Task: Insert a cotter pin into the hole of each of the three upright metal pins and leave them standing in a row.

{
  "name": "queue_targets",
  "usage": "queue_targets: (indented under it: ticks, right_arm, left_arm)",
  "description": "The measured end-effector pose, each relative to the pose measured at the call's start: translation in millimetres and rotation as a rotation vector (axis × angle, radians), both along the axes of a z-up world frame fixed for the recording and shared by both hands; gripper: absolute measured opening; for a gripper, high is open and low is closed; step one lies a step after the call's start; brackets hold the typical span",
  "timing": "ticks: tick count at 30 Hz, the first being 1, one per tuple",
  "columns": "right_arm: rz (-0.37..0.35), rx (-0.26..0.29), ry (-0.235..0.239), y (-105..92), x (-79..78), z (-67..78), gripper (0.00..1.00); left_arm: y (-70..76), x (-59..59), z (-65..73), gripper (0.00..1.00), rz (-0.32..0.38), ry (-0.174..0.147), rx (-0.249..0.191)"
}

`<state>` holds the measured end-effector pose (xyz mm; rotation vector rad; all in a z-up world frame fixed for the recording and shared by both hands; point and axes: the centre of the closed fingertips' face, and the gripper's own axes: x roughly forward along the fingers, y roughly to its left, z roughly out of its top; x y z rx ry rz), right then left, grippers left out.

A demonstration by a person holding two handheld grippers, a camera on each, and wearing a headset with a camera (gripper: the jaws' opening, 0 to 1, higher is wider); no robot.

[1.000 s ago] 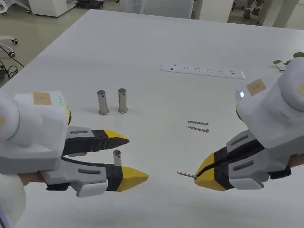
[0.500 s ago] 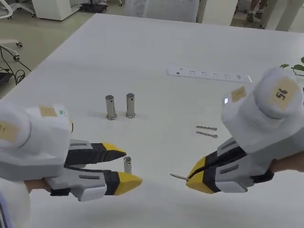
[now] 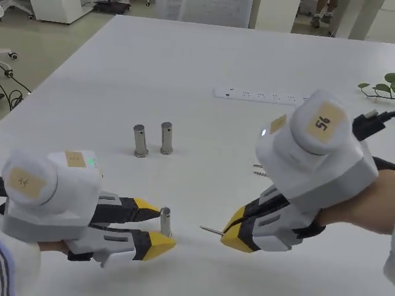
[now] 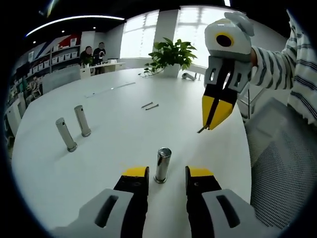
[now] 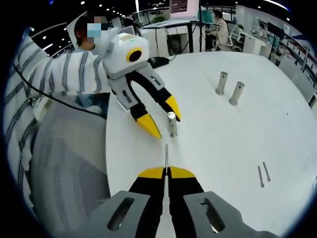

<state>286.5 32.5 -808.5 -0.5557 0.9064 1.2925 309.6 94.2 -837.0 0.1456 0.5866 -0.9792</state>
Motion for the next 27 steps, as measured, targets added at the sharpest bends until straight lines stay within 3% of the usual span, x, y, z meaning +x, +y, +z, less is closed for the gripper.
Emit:
queue_targets:
  ticks: [3,16,24,25,27]
  right_arm:
    - [-0.004,-0.001,0.002,3.7,0.5,-0.4,0.03]
    - [-0.022,-0.017,0.013,16.4,4.5,-4.7,0.03]
    - [-0.028,-0.013,0.016,27.2,7.6,-6.2,0.03]
    - [-0.028,-0.013,0.016,27.8,7.7,-6.4,0.03]
    - [-0.024,-0.014,0.013,30.5,7.9,-7.4,0.03]
  left_arm:
    - [0.4,0.9,-3.9,0.19,-0.006,0.001,0.012]
    - [-0.6,7.2,-10.0,0.14,-0.010,-0.056,0.043]
    - [-2.7,7.4,-12.5,0.08,-0.004,-0.052,0.047]
    - [-3.2,6.5,-12.7,0.08,0.005,-0.032,0.038]
    - [-3.3,6.1,-12.8,0.08,0.005,-0.026,0.040]
